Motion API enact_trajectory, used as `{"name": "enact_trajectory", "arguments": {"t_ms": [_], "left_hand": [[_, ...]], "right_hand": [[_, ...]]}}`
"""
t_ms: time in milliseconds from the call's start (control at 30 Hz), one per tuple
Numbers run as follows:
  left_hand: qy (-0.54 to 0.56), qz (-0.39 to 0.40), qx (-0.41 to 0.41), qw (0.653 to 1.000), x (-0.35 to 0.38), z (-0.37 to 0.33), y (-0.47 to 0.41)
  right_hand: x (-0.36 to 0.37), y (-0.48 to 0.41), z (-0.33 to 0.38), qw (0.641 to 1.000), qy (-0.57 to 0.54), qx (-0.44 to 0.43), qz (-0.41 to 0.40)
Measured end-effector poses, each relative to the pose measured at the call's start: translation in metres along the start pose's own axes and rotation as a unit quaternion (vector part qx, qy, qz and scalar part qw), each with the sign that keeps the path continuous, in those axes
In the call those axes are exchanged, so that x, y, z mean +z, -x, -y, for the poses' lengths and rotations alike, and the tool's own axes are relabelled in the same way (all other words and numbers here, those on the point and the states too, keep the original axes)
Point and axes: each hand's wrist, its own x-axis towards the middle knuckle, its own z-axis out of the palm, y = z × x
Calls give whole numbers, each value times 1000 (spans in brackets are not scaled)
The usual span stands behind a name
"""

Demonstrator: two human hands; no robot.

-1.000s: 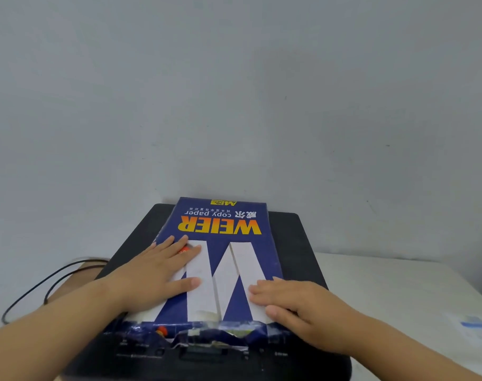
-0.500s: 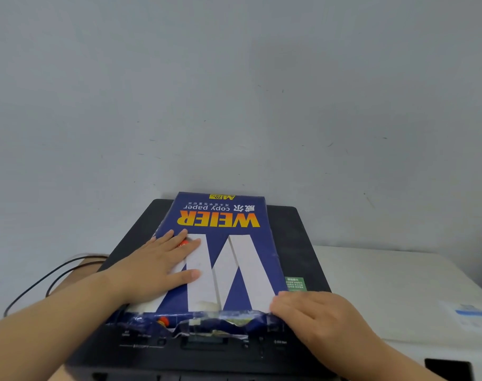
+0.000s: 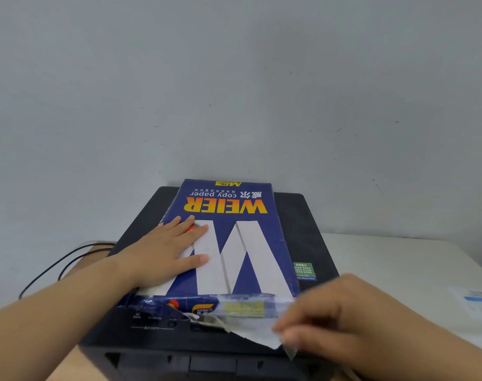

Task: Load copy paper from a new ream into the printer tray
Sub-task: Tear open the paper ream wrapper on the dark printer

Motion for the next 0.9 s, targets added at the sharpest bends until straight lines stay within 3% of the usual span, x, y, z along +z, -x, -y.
{"name": "enact_trajectory", "arguments": {"t_ms": [67,167,300,367,567,633,667,733,800,900], "left_hand": [[-1,1,-1,1000,0,0,0],[-6,5,-4,1000,-1,0,1],[-6,6,-14,1000,-2,-3,1],[-4,5,-13,1000,-2,-3,1],[0,9,-10,1000,-1,-1,1],[-2,10,-12,1000,-2,-2,0],[-5,14,-11,1000,-3,-2,0],[-9,28,-11,999,-7,-3,-1],[3,30,-11,999,-12,-1,-3],[-21,-13,9,1000,-17,5,-9]], "right_hand": [[12,-15,5,997,56,-3,-56],[47,-38,10,985,152,-15,-75],[83,-48,12,970,241,-37,-16],[96,-49,3,950,300,-76,-47],[106,-51,-20,942,328,-66,-29],[97,-56,-15,938,318,-113,-76],[91,-55,-3,945,297,-120,-61],[73,-58,16,947,246,-125,-161],[65,-63,27,952,183,-126,-210],[77,-88,24,966,215,-64,-130]]}}
